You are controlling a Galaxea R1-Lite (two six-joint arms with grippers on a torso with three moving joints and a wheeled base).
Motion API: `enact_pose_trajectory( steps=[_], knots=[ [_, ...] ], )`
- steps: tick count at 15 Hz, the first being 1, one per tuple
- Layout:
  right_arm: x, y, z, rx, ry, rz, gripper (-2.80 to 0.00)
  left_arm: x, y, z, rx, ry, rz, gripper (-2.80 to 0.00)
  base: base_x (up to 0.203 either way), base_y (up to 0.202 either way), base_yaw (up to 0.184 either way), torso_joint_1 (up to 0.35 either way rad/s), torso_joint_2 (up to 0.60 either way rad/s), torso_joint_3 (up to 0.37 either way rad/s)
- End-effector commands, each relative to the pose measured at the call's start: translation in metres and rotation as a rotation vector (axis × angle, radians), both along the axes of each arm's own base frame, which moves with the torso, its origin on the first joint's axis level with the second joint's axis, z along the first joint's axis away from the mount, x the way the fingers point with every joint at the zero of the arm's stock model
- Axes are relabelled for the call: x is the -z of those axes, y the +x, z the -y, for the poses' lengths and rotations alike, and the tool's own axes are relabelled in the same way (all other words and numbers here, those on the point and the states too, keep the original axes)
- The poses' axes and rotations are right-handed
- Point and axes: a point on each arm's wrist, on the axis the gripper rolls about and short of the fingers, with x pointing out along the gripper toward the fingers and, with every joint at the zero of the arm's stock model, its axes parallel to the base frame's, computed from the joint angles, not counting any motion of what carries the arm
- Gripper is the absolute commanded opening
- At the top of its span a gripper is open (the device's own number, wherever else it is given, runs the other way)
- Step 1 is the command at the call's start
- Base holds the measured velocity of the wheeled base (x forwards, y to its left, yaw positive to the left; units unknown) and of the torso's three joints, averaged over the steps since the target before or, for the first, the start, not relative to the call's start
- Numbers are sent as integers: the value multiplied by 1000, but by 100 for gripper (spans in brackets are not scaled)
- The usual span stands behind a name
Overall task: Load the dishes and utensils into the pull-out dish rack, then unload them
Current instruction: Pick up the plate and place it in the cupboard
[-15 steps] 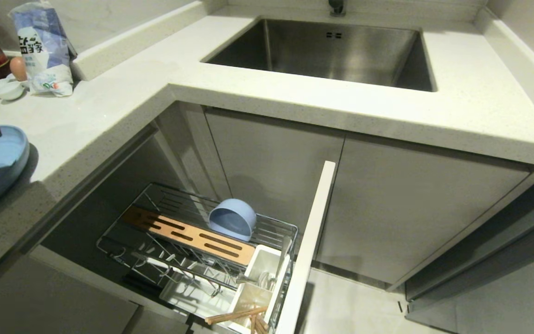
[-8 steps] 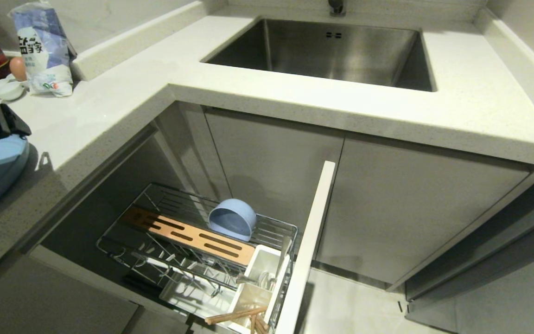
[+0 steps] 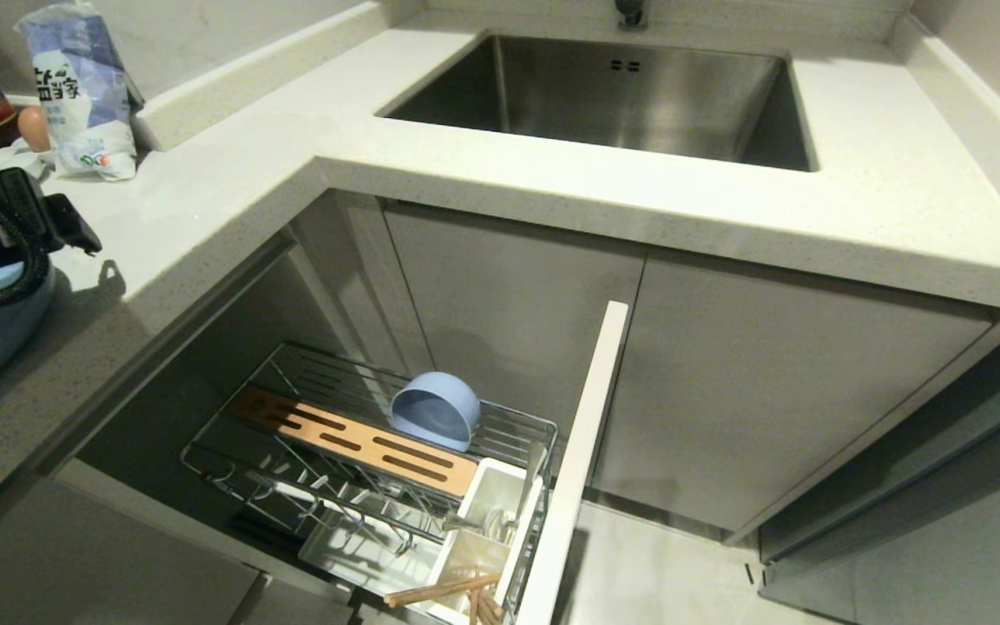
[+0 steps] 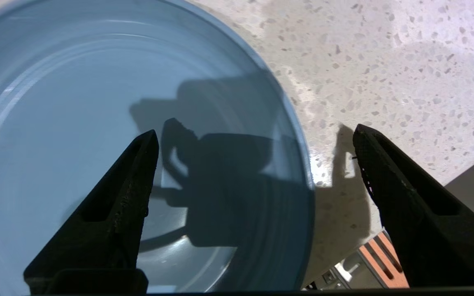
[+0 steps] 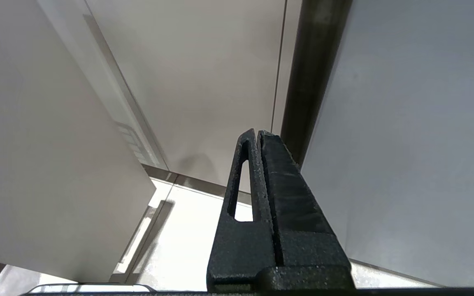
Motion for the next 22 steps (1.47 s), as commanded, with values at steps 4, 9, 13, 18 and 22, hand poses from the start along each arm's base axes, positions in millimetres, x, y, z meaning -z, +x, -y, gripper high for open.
enact_pose_trajectory(
  steps=[4, 9, 13, 18, 22],
  knots=[
    [7, 2, 0, -1, 0, -25, -280, 6, 12, 0, 14, -17, -34, 0, 0, 0, 0, 0, 0, 0],
    [7, 2, 0, -2, 20, -25, -280, 8, 13, -2, 10, -19, -42, -280, 0, 0, 0, 0, 0, 0],
    [7, 2, 0, -1, 1, -25, -280, 5, 10, -2, 11, -20, -30, -280, 0, 0, 0, 0, 0, 0],
    [7, 2, 0, -1, 0, -25, -280, -1, -2, -2, 19, -21, -1, -280, 0, 0, 0, 0, 0, 0],
    [7, 2, 0, -1, 0, -25, -280, -17, -25, 0, 47, -31, 105, -280, 0, 0, 0, 0, 0, 0]
  ],
)
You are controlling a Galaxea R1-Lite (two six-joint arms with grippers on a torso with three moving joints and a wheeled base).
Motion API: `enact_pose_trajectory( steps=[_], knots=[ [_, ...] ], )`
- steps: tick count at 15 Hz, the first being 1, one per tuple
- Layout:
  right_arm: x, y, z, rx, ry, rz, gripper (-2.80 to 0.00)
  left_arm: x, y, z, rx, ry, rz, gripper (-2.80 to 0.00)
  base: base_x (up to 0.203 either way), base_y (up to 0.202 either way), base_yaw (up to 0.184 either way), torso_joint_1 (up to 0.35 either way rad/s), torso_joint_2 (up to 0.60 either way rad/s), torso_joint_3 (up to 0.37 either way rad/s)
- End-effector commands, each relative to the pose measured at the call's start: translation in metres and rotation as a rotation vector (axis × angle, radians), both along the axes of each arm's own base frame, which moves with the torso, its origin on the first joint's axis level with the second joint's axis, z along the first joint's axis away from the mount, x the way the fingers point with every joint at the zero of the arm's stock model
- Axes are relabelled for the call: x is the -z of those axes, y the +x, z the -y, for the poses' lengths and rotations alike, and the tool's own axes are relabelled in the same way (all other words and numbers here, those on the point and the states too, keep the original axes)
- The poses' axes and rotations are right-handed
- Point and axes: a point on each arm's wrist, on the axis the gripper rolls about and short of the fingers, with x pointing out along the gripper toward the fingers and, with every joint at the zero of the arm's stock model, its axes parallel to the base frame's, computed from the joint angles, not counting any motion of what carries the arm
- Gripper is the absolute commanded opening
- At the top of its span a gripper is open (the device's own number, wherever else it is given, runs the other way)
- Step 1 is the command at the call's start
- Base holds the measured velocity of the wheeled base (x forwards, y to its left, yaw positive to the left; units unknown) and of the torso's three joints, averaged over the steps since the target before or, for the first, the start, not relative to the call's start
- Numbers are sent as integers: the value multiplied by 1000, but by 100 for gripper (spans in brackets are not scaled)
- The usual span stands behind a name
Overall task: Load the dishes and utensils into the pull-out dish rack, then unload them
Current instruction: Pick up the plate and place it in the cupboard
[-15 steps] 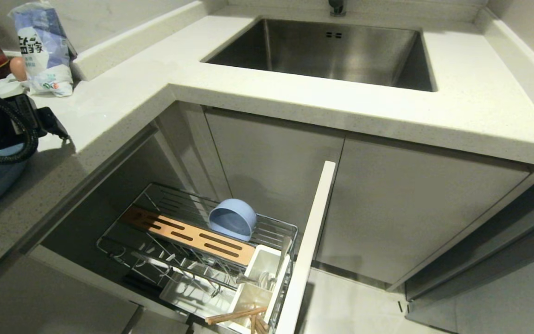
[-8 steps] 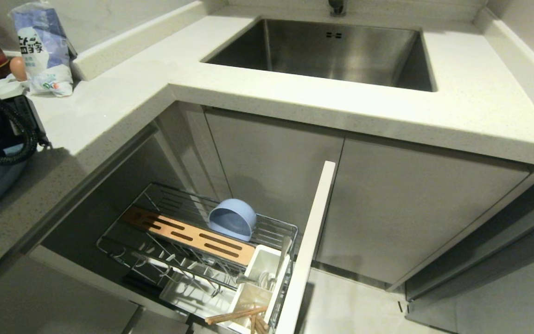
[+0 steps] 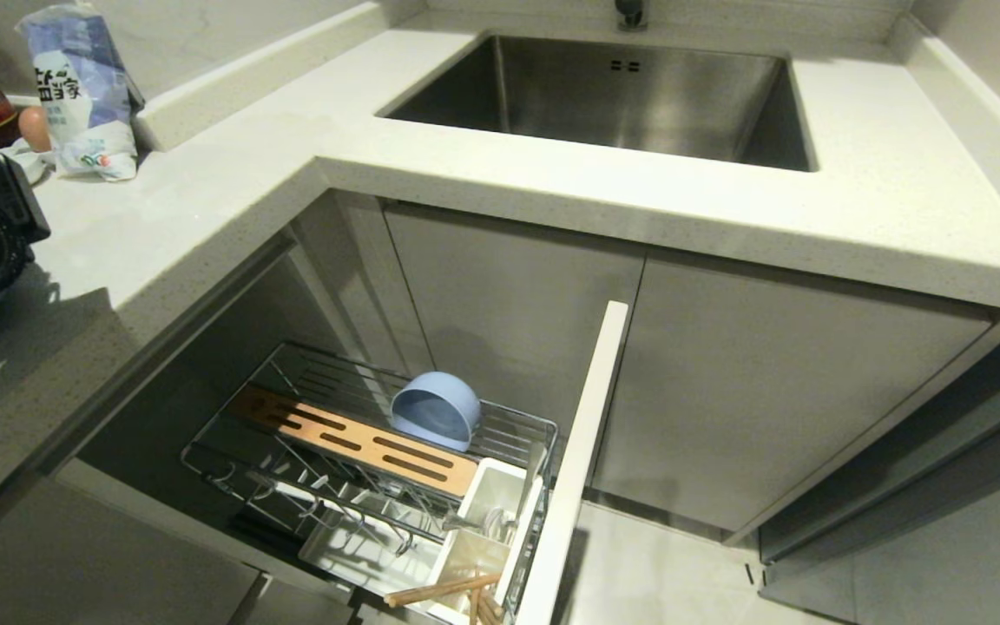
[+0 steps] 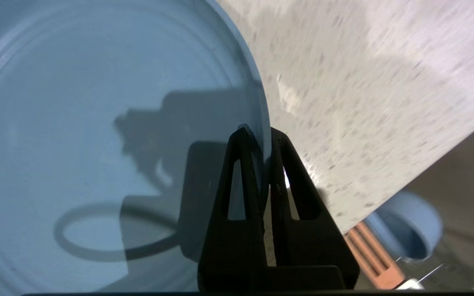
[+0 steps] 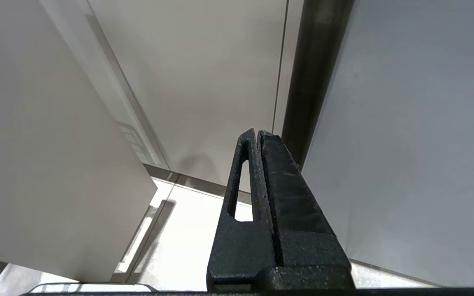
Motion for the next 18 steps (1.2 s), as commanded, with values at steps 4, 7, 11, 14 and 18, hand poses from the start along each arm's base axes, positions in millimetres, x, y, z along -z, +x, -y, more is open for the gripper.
enact_pose_trajectory(
  steps=[4, 7, 11, 14, 18],
  knots=[
    [7, 2, 0, -1, 0, -24, -280, -38, -55, 1, 15, -19, 269, -280, 0, 0, 0, 0, 0, 0],
    [7, 2, 0, -1, 1, -24, -280, -53, -88, 5, 79, -41, 372, -280, 0, 0, 0, 0, 0, 0],
    [7, 2, 0, -1, 1, -24, -280, -70, -120, 9, 226, -127, 529, -280, 0, 0, 0, 0, 0, 0],
    [7, 2, 0, -1, 1, -24, -280, -82, -123, 18, 348, -210, 637, -280, 0, 0, 0, 0, 0, 0],
    [7, 2, 0, -1, 0, -24, -280, -84, -122, 44, 566, -361, 684, -280, 0, 0, 0, 0, 0, 0]
  ],
)
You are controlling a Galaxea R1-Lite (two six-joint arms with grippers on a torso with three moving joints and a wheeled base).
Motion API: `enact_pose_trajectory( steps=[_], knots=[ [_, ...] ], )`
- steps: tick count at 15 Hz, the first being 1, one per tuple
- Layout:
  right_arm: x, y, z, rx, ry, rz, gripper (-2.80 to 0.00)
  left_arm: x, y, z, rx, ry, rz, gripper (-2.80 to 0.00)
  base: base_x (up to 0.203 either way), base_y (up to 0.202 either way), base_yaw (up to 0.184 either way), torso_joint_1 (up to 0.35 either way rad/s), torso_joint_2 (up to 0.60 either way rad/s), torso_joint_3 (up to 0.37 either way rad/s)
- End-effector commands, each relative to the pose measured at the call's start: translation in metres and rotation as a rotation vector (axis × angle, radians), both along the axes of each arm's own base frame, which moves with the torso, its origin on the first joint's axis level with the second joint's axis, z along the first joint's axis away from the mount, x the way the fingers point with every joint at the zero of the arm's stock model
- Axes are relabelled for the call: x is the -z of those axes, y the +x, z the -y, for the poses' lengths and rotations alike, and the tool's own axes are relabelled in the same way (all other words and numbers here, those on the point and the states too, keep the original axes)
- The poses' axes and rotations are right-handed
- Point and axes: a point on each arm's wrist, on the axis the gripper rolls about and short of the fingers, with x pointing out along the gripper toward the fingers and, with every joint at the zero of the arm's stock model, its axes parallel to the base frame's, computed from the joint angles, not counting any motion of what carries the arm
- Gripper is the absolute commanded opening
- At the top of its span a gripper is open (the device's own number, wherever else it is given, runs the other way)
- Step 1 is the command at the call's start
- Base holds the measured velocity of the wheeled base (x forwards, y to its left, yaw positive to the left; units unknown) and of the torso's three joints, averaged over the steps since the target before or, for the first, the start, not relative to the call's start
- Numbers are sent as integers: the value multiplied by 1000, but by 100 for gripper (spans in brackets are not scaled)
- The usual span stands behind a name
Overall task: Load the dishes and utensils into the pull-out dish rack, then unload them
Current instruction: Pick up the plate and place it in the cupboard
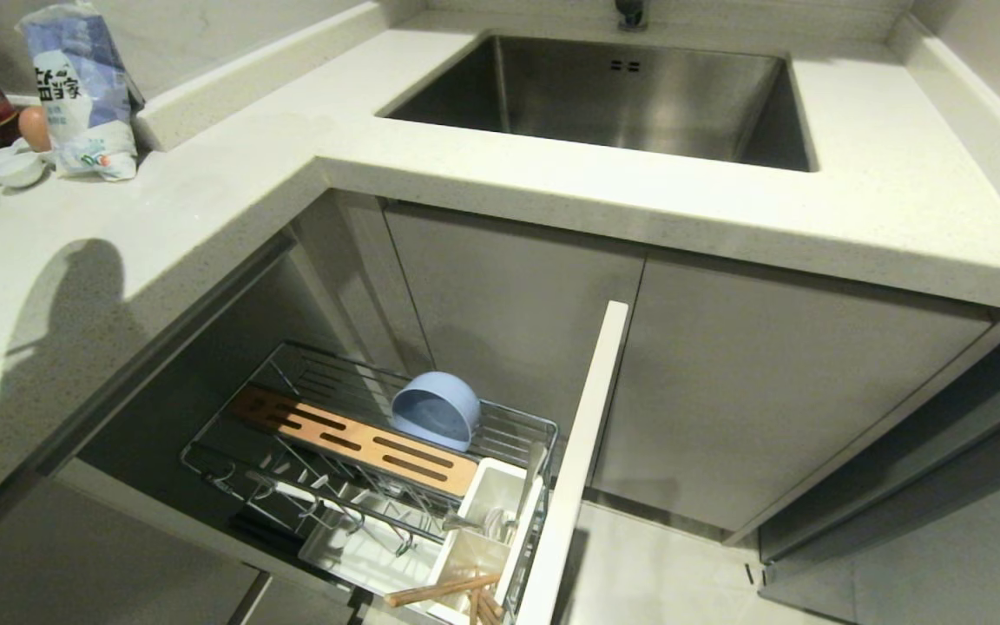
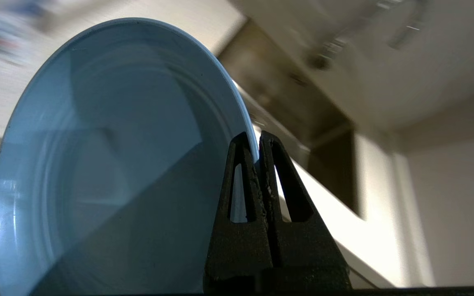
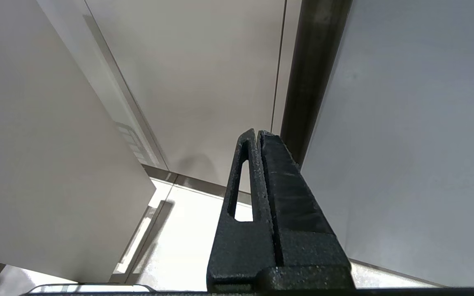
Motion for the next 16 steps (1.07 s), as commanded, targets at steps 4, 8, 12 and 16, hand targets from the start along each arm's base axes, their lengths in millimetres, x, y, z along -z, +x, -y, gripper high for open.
enact_pose_trajectory(
  steps=[4, 8, 12, 16],
  knots=[
    [7, 2, 0, -1, 1, -25, -280, 13, 17, 50, 221, -207, -10, -280, 0, 0, 0, 0, 0, 0],
    [7, 2, 0, -1, 1, -25, -280, 49, 31, 80, 221, -336, -130, -280, 0, 0, 0, 0, 0, 0],
    [7, 2, 0, -1, 0, -25, -280, 87, 47, 99, 59, -430, -174, -280, 0, 0, 0, 0, 0, 0],
    [7, 2, 0, -1, 1, -25, -280, 134, 60, 115, -99, -477, -209, -280, 0, 0, 0, 0, 0, 0]
  ],
)
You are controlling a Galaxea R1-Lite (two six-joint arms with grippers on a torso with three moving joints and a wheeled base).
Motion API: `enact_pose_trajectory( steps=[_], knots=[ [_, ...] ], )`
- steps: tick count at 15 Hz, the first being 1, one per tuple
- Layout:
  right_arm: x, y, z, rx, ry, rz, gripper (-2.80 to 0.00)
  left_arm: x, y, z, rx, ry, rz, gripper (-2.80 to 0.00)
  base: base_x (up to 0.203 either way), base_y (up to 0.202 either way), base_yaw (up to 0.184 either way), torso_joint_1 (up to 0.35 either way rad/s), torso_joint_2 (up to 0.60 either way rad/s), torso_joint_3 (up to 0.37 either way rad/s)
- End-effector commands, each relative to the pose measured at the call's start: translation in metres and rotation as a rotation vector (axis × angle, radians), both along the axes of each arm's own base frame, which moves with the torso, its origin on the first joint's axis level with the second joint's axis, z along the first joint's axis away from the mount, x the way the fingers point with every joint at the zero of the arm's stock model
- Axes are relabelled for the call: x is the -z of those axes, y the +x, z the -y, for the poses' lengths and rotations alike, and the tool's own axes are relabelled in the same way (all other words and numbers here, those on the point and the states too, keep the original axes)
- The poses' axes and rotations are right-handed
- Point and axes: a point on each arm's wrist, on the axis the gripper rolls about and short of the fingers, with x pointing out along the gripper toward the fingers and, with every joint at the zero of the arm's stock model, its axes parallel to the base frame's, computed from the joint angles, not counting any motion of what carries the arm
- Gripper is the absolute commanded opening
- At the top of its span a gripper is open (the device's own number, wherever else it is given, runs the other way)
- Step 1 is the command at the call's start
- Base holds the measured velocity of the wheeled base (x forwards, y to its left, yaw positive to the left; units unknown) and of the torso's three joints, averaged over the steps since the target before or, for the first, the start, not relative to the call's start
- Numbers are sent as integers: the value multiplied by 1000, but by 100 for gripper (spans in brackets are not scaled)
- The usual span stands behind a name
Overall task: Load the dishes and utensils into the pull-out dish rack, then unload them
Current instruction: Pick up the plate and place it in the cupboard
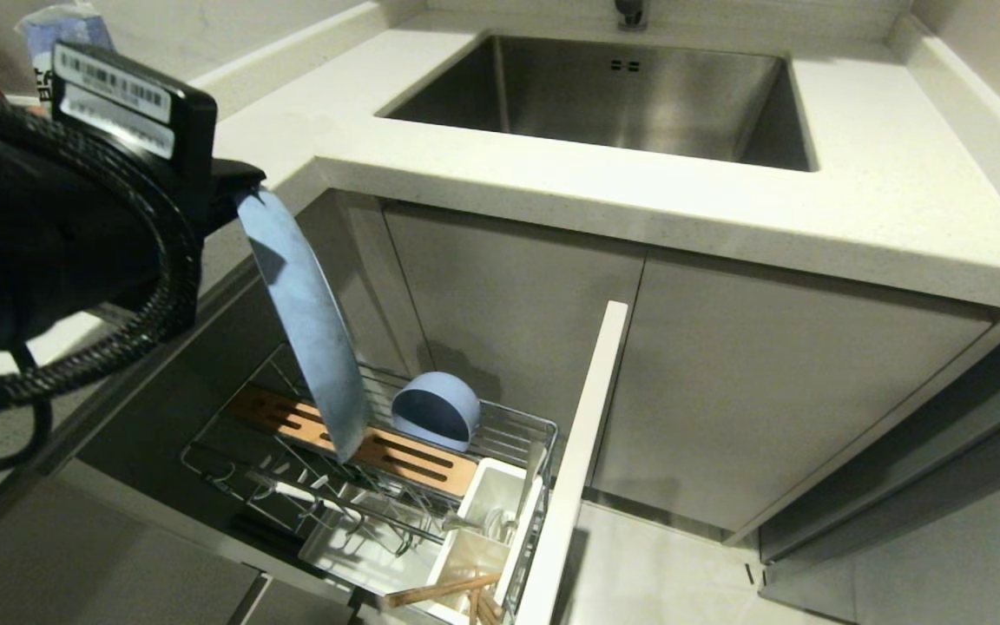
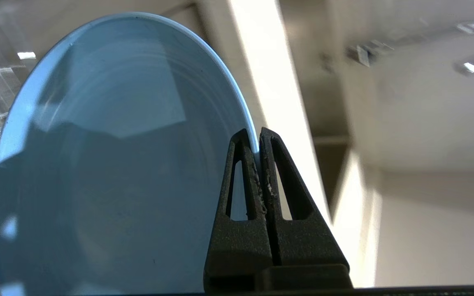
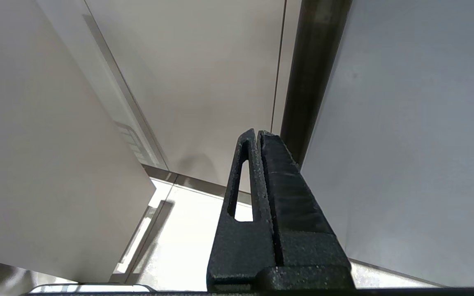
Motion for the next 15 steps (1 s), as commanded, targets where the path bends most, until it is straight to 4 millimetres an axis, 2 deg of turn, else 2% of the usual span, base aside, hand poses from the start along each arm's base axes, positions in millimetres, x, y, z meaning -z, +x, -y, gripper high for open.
enact_pose_trajectory(
  steps=[1, 4, 8, 15],
  knots=[
    [7, 2, 0, -1, -1, -25, -280, 30, 7, 10, -64, 10, -32, -280, 0, 0, 0, 0, 0, 0],
    [7, 2, 0, -1, -1, -25, -280, 68, 12, 15, -137, -10, -36, -280, 0, 0, 0, 0, 0, 0],
    [7, 2, 0, -1, 1, -25, -280, 103, 18, 14, -183, -47, -60, -280, 0, 0, 0, 0, 0, 0],
    [7, 2, 0, -1, 0, -25, -280, 120, 49, 23, -261, -124, -20, -280, 0, 0, 0, 0, 0, 0]
  ],
)
